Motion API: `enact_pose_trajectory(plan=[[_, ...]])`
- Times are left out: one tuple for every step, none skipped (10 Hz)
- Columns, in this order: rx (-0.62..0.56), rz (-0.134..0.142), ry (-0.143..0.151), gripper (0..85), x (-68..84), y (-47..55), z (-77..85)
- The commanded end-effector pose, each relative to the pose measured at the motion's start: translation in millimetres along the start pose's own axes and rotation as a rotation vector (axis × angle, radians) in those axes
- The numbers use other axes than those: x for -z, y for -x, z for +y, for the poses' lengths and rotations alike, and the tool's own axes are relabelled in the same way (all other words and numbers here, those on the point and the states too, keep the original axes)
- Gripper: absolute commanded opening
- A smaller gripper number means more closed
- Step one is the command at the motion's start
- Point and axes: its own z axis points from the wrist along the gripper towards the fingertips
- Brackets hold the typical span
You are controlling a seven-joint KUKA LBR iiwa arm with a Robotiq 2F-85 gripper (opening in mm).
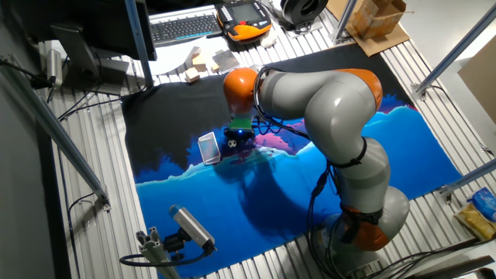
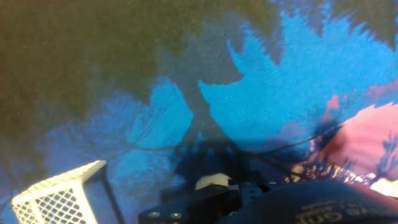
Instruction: Push the soccer ball into the goal
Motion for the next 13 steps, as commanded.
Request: enact_pose_trajectory(plan=[[-0.007,0.001,0.004,0.0,0.7,-0.6,1.1],[-0.019,-0.001,0.018,0.0,1.1,-1.0,1.8],[-0.030,-0.024,0.018,0.0,1.8,-0.9,1.4],[-0.038,-0.031,0.024,0.0,2.9,-0.2,0.5],[-0.056,-0.037,0.042,0.0,2.6,0.0,1.3],[-0.065,-0.044,0.048,0.0,2.8,-0.3,1.7],[-0.065,-0.068,0.021,0.0,3.1,0.1,1.0],[-0.063,-0.084,0.006,0.0,3.9,2.1,-1.7],[-0.061,-0.089,0.006,0.0,5.5,5.0,-4.2],[-0.060,-0.095,0.005,0.0,7.2,8.0,-6.6],[-0.060,-0.097,0.012,0.0,7.7,10.9,-7.1],[-0.063,-0.102,0.012,0.0,7.1,12.6,-6.3],[-0.064,-0.104,0.013,0.0,6.5,14.0,-5.5]])
